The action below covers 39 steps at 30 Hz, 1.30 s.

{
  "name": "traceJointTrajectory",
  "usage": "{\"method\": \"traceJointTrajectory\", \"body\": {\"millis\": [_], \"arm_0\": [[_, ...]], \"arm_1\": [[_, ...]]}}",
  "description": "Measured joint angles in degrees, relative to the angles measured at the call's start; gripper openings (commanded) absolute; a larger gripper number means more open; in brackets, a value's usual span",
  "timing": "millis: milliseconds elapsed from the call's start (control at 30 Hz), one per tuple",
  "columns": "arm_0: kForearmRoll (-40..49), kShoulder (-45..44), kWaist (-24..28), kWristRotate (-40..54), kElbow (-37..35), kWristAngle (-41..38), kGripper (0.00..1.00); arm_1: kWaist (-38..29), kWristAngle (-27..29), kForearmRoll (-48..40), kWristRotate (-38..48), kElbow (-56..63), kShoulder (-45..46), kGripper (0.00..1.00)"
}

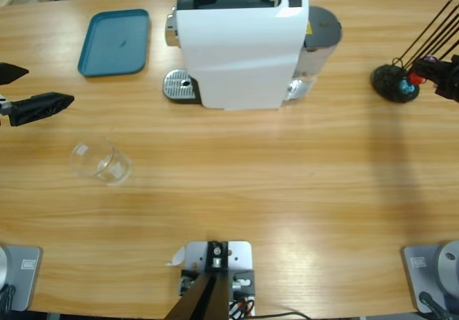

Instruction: Pour coffee

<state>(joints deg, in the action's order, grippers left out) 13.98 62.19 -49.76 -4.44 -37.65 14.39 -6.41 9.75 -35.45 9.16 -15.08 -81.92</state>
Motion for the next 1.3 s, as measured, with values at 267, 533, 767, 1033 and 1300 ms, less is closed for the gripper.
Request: {"method": "traceJointTrajectory", "body": {"millis": [267, 533, 767, 1033, 1300], "arm_0": [[0.0, 0.0, 0.0, 0.0, 0.4, 0.0, 1.0], [0.0, 0.0, 0.0, 0.0, 0.7, 0.0, 1.0], [0.0, -0.2, 0.0, 0.0, 1.8, 0.0, 1.0], [0.0, -0.8, 0.0, -0.2, 2.1, 0.0, 1.0], [0.0, -1.0, 0.0, -0.3, 2.2, 0.0, 1.0]], "arm_1": [[0.8, 0.0, 0.0, -0.3, 0.1, 0.0, 0.0], [0.9, 0.0, 0.0, -0.3, 0.2, 0.0, 0.0], [0.9, 0.0, 2.4, -0.6, -1.0, 1.2, 0.0], [0.9, 0.0, 16.5, -2.9, -9.9, 9.9, 0.0], [0.9, 0.2, 23.8, -3.4, -14.2, 17.2, 0.0]]}}
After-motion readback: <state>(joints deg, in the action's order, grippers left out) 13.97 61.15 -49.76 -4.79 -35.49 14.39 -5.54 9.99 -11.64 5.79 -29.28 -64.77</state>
